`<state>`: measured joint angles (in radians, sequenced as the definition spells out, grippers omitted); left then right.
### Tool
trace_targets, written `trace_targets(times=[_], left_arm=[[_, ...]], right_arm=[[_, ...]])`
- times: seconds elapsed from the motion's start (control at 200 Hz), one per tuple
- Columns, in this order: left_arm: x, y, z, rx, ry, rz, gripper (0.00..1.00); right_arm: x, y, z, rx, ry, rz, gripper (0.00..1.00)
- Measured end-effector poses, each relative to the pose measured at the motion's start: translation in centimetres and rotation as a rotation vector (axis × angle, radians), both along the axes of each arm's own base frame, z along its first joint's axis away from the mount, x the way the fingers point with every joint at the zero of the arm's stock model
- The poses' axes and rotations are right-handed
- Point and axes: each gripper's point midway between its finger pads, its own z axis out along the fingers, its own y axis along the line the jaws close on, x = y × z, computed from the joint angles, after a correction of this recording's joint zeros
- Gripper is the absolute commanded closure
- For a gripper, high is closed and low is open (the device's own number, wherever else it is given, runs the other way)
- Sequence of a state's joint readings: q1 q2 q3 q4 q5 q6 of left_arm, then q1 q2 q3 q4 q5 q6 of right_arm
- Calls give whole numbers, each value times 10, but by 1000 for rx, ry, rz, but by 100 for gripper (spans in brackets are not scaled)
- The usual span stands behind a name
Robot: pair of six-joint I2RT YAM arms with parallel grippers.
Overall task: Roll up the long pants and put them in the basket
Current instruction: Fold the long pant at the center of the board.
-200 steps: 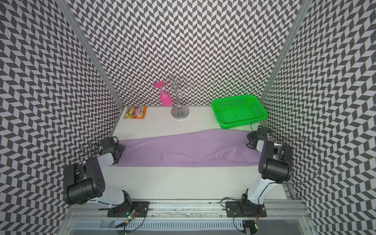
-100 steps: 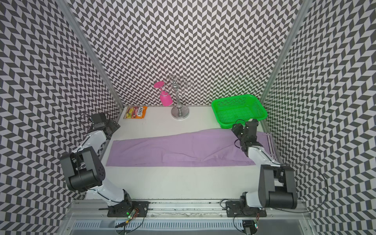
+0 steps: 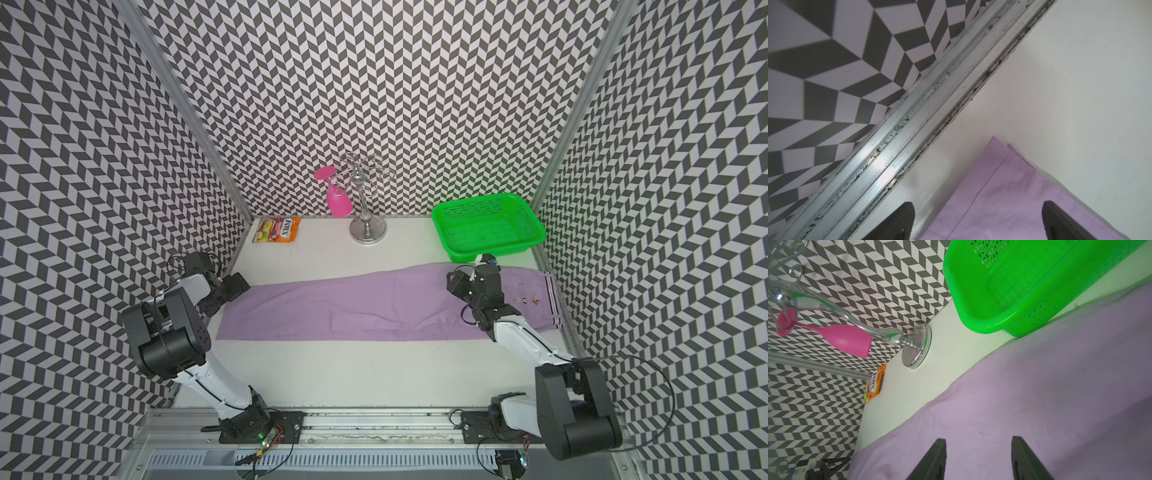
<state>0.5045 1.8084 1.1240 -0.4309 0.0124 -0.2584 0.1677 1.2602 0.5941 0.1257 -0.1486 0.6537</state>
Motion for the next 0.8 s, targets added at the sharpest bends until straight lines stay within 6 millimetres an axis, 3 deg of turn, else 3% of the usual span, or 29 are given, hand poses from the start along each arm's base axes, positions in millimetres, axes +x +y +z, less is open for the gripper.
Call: trace_targets(times=[0.055, 0.26, 0.426, 0.671, 0.801], left_arm=[[-2, 0, -10, -2, 26, -5, 0], [1, 9, -12, 38, 35, 4, 3], [3, 16, -13, 66, 39, 11, 40], [9, 8, -13, 46, 11, -13, 50], [13, 4, -14, 37, -10, -29, 74]], right_arm=[[-1, -2, 5, -18, -18, 3, 46], [-3, -2, 8, -45, -29, 13, 46], [-5, -4, 5, -60, -16, 5, 46], [0, -12, 10, -92, -24, -37, 46], [5, -16, 25, -101, -58, -61, 46]])
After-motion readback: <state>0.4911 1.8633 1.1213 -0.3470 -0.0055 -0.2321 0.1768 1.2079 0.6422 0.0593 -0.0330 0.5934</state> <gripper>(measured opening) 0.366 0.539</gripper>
